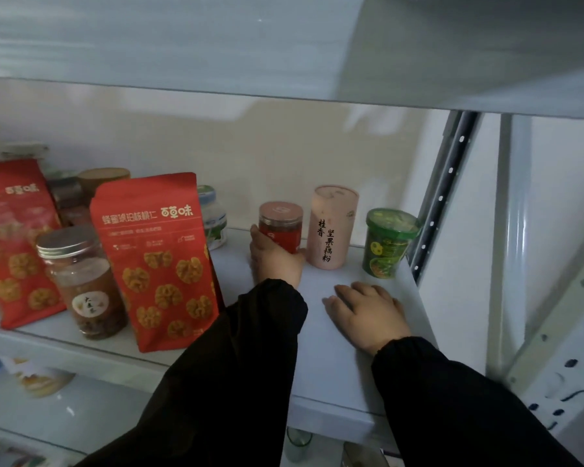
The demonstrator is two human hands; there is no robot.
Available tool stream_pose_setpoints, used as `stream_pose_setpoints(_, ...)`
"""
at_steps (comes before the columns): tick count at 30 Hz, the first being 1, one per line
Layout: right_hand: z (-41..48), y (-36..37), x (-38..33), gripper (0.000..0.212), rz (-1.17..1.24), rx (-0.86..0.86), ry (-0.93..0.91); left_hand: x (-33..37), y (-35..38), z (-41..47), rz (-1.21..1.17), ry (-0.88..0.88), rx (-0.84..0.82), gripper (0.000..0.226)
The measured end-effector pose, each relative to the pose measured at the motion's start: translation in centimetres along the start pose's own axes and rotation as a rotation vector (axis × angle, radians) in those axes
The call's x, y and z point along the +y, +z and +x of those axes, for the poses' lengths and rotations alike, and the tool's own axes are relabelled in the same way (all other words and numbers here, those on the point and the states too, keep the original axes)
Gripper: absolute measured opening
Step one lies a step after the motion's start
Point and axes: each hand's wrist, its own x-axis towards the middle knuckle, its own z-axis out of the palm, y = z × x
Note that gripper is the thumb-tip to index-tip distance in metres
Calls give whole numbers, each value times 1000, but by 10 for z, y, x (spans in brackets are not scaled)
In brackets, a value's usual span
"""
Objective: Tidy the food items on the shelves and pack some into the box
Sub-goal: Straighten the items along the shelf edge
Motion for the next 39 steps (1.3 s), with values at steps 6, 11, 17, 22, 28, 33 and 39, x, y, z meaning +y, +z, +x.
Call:
stream_pose_setpoints(6, 0, -3, 0, 48, 81, 19, 19, 1, -7, -5, -16, -1, 44, 98)
stream_pose_setpoints(11, 2, -1, 4, 47, 104, 16, 38, 5, -22, -28, -235, 9, -47, 101)
stream_pose_setpoints(17, -10, -13, -11, 31, 829, 133, -4, 10, -42, -58, -540, 77, -242, 68)
stream_pose_setpoints(22, -14, -15, -14, 33, 1200, 102, -103, 5, -44, -70, -628, 91, -493, 47)
stream_pose_setpoints(28, -12, -10, -9, 72, 1097, 171, -186, 5, -44, -72, -664, 87, -551, 43)
stream_pose_setpoints(33, -12, -10, -8, 74, 1057, 188, -189, 4, -43, -72, -686, 85, -565, 49)
stream_pose_setpoints(39, -9, -9, -6, 80, 1044, 188, -186, 3, -41, -69, -682, 90, -572, 55)
